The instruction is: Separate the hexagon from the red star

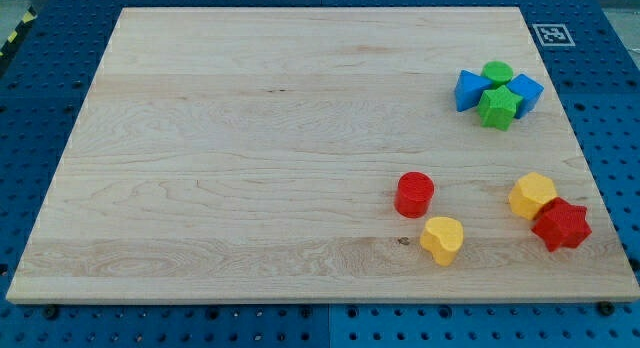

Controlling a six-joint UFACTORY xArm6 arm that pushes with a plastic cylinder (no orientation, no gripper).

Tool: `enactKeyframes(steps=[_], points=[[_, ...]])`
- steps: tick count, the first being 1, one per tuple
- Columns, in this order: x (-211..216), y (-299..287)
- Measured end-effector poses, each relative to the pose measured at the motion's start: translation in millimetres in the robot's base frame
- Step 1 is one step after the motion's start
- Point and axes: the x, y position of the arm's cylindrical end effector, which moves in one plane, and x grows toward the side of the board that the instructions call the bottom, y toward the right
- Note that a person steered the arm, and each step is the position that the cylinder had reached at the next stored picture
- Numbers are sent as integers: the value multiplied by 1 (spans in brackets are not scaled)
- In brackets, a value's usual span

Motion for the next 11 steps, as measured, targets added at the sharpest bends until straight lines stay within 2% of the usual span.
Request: enactKeyframes(steps=[1,4,11], points=[[13,-43],[-13,-56],[-144,-175]])
